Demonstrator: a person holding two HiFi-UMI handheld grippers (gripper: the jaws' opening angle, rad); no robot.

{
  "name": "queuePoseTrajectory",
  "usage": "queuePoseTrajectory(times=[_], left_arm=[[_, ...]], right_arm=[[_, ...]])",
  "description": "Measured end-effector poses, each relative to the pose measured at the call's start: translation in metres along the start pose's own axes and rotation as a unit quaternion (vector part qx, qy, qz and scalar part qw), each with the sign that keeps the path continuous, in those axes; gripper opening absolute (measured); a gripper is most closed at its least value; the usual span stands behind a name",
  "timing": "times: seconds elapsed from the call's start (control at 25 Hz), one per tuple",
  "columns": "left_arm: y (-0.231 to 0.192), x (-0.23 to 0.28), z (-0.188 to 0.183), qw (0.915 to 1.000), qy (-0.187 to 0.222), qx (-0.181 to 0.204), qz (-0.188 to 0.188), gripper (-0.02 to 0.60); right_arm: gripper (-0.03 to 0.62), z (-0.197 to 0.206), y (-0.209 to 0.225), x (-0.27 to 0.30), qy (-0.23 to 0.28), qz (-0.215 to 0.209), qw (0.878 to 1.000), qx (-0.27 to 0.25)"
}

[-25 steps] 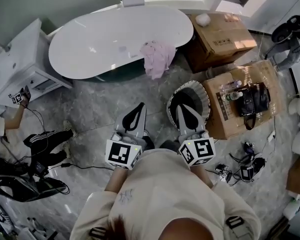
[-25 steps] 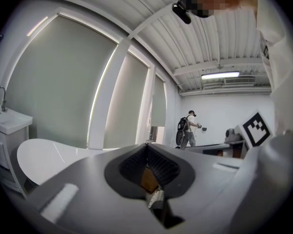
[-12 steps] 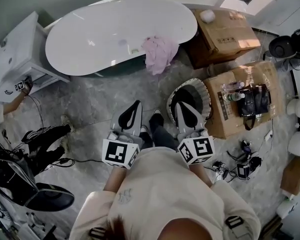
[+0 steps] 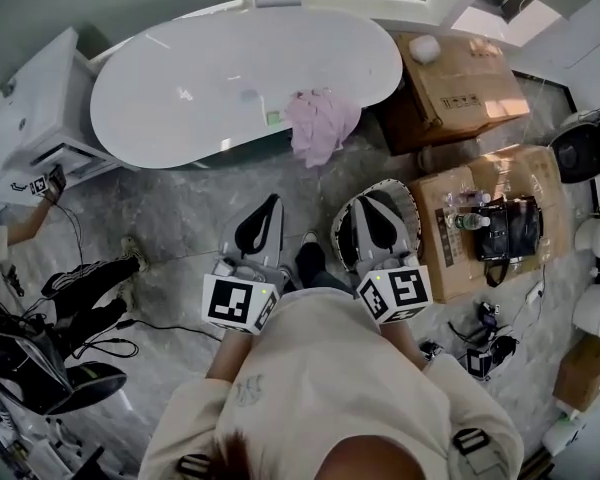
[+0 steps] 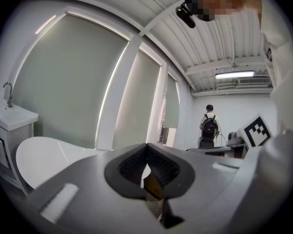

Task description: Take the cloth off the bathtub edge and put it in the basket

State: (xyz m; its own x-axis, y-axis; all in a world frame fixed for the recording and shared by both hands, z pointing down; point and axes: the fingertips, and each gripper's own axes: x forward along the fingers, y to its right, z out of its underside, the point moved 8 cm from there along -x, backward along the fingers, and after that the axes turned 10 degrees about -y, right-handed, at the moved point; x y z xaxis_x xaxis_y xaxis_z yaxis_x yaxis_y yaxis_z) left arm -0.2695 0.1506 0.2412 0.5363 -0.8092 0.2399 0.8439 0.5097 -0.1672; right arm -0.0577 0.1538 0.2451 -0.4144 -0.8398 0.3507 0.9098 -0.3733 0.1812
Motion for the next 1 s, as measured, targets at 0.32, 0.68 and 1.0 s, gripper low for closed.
queuePoseTrajectory(times=[0.32, 0.68, 1.0], left_arm=[[-0.005, 0.047, -0.021, 0.9997, 0.009, 0.009, -0.023, 0.009], [0.0, 0.076, -0.036, 0.9991, 0.016, 0.027, -0.03, 0.009], [-0.001, 0.091, -0.044, 0.9991, 0.013, 0.028, -0.028, 0.009]], right_arm=[[-0.005, -0.02, 0.041, 0.036, 0.004, -0.022, 1.0, -0.007], [-0.005, -0.03, 0.077, 0.049, 0.007, -0.022, 1.0, -0.004], [-0.005, -0.03, 0.093, 0.054, 0.003, -0.015, 1.0, 0.009]])
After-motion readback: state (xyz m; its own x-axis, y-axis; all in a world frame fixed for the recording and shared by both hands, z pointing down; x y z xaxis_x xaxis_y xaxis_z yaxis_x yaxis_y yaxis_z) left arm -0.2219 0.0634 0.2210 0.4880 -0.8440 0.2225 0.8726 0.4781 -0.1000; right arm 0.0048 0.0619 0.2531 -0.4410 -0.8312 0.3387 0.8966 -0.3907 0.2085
